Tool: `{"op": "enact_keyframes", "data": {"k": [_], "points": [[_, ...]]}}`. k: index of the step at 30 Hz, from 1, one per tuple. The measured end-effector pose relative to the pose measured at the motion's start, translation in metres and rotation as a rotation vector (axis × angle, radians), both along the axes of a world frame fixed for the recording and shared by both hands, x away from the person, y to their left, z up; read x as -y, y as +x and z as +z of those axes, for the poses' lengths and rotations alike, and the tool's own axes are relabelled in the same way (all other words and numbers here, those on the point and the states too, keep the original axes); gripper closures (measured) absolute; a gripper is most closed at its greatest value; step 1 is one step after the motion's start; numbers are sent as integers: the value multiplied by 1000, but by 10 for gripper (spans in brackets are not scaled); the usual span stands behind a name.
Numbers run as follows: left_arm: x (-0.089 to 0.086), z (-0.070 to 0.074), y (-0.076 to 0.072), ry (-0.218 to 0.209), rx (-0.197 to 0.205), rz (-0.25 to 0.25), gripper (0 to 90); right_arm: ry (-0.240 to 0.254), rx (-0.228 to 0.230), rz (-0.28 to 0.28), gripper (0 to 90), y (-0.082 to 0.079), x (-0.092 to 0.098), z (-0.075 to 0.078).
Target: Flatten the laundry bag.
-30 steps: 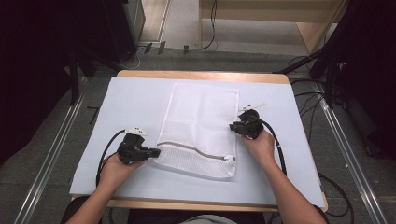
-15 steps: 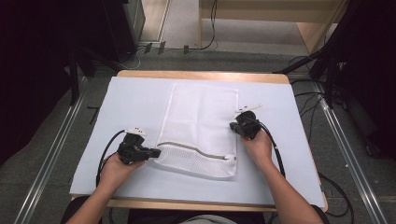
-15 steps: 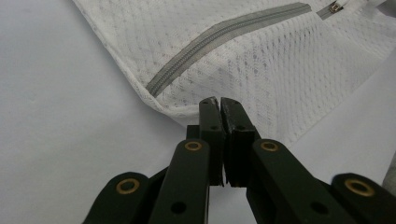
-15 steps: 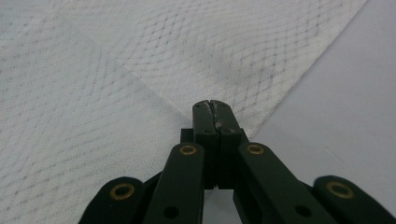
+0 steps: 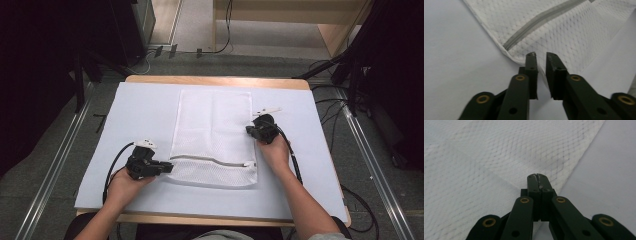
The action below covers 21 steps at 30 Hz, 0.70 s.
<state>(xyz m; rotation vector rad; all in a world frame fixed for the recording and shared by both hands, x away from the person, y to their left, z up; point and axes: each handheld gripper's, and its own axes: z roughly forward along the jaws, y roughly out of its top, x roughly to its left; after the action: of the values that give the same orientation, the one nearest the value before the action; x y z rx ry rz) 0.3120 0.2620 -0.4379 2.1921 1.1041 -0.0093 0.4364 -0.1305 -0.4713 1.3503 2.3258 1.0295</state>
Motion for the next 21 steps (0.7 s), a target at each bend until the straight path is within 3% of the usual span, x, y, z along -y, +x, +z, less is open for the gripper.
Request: {"op": "enact_keyframes", "data": {"k": [4, 10, 15, 19, 21], "points": [[-4, 4, 1, -31, 18, 15, 720, 40, 12, 12, 900, -7, 3, 12], [-3, 11, 7, -41, 27, 20, 640, 83, -2, 48, 900, -26, 8, 32], [3, 17, 16, -41, 27, 9, 569, 101, -20, 72, 896, -44, 9, 38], [6, 24, 20, -59, 27, -7, 530, 114, -38, 101, 852, -53, 12, 39], [8, 26, 24, -48, 16, -21, 507, 127, -40, 117, 808, -57, 16, 39]]}}
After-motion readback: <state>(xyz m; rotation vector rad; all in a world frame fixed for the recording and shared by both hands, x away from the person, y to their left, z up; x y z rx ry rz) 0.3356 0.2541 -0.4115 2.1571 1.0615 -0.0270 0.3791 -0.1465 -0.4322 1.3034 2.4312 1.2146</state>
